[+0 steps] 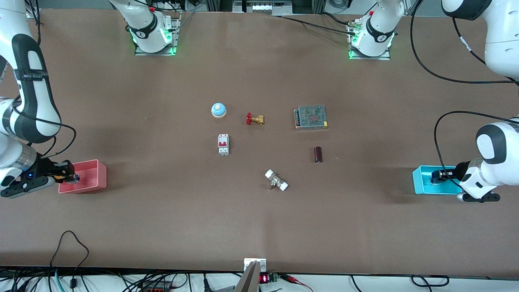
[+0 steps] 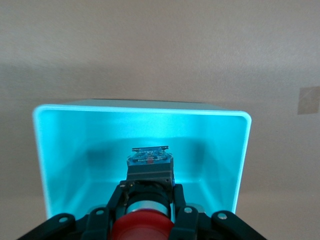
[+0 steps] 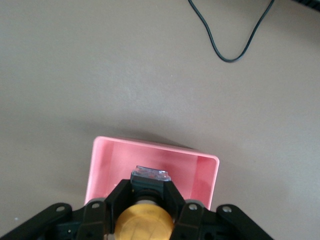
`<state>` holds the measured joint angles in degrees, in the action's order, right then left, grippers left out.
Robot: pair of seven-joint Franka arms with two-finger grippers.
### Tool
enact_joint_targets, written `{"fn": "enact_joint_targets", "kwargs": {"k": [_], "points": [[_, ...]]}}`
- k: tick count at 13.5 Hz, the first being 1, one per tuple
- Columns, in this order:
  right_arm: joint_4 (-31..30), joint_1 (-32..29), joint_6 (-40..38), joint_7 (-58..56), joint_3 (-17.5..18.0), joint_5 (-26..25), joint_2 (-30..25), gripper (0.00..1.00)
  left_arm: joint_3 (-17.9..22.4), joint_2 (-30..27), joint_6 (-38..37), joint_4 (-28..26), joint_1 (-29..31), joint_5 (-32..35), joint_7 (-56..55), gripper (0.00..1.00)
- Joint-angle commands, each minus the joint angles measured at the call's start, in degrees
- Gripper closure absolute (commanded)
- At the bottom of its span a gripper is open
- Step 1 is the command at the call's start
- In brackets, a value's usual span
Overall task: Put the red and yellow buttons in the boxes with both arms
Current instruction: 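Carry the yellow button to the pink box while the left gripper carries red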
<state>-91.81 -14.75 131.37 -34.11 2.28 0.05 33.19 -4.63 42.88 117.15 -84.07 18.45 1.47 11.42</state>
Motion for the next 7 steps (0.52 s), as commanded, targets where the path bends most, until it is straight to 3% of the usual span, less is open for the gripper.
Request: {"fn": "enact_joint_targets", "kwargs": {"k": [1, 5, 6, 7], "points": [[1.3, -1.4, 2.1, -0.8, 1.3, -0.7, 2.3, 0.66, 0.0, 2.2, 1.9, 2.2, -0.3, 0.8, 0.4, 0.66], [1.3, -1.2, 3.2, 0.1, 1.6, -0.5, 4.0, 0.65, 0.3, 3.8, 2.9, 2.2, -0.3, 0.4, 0.3, 0.62], [1.3, -1.1, 3.3, 0.2, 1.9, -0.5, 4.3, 0.64, 0.4, 3.9, 3.7, 2.1, -0.3, 0.4, 0.3, 0.53], [1.2, -1.0, 3.4, 0.4, 2.3, -0.4, 4.7, 0.64, 0.4, 3.8, 4.0, 2.0, -0.3, 0.5, 0.4, 0.31]]}}
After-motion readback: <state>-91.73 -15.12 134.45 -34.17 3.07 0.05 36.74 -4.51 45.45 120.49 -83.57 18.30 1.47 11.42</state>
